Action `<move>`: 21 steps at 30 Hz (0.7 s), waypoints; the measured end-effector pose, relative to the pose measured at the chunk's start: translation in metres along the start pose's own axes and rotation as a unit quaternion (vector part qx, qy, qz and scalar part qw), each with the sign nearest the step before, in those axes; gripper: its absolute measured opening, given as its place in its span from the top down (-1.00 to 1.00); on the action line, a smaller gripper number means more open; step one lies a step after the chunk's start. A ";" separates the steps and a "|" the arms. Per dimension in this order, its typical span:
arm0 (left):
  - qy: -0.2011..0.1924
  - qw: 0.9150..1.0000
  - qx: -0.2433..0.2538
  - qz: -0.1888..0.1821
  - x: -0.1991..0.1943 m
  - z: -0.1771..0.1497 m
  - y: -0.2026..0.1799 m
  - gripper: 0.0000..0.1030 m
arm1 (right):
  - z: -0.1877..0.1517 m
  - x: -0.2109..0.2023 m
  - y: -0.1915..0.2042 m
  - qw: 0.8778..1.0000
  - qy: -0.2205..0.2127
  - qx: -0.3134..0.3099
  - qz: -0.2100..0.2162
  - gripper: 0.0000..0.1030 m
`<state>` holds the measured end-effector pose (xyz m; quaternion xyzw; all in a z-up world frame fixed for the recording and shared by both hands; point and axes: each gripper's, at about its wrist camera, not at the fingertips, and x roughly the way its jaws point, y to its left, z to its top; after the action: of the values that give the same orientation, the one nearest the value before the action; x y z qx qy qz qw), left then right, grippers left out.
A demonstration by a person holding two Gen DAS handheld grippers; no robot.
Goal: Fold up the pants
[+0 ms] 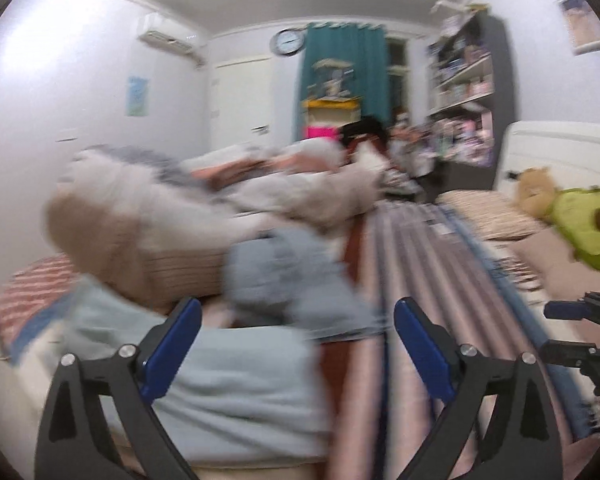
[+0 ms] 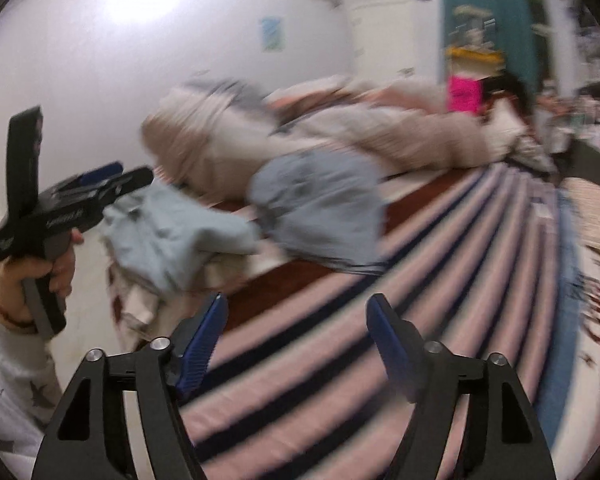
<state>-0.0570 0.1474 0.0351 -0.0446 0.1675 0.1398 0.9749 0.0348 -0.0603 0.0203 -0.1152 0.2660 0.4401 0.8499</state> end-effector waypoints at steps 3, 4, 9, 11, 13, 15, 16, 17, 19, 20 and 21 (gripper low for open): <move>-0.016 0.999 0.011 -0.048 -0.002 -0.002 -0.055 -0.86 | -0.024 -0.057 -0.031 0.997 -0.037 0.015 -0.059 -0.60; -0.022 0.998 0.015 -0.055 -0.003 -0.002 -0.069 -0.89 | -0.031 -0.069 -0.037 0.996 -0.042 0.018 -0.073 -0.64; -0.036 0.995 0.028 -0.089 -0.007 -0.006 -0.132 -0.98 | -0.063 -0.117 -0.062 0.988 -0.060 0.032 -0.135 -0.92; -0.040 0.994 0.038 -0.090 -0.010 -0.008 -0.148 -0.98 | -0.073 -0.125 -0.066 0.986 -0.068 0.036 -0.149 -0.93; -0.042 0.994 0.050 -0.086 -0.012 -0.010 -0.158 -0.98 | -0.080 -0.129 -0.069 0.984 -0.073 0.040 -0.159 -0.93; -0.039 0.994 0.055 -0.085 -0.010 -0.010 -0.163 -0.98 | -0.085 -0.132 -0.072 0.983 -0.078 0.045 -0.163 -0.93; -0.036 0.994 0.053 -0.088 -0.009 -0.011 -0.164 -0.98 | -0.087 -0.133 -0.074 0.982 -0.081 0.049 -0.162 -0.93; -0.034 0.994 0.051 -0.091 -0.008 -0.012 -0.167 -0.98 | -0.088 -0.134 -0.076 0.982 -0.083 0.052 -0.160 -0.93; -0.029 0.994 0.049 -0.093 -0.005 -0.013 -0.169 -0.98 | -0.089 -0.135 -0.079 0.982 -0.085 0.057 -0.159 -0.93; -0.027 0.994 0.049 -0.093 -0.005 -0.013 -0.169 -0.98 | -0.090 -0.136 -0.079 0.982 -0.086 0.058 -0.159 -0.93; -0.026 0.994 0.048 -0.092 -0.004 -0.014 -0.168 -0.98 | -0.090 -0.136 -0.080 0.982 -0.088 0.061 -0.157 -0.93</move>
<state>-0.0169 -0.0162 0.0305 -0.0093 0.1439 0.0420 0.9887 0.0044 -0.2393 0.0173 -0.0646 0.1949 0.2922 0.9341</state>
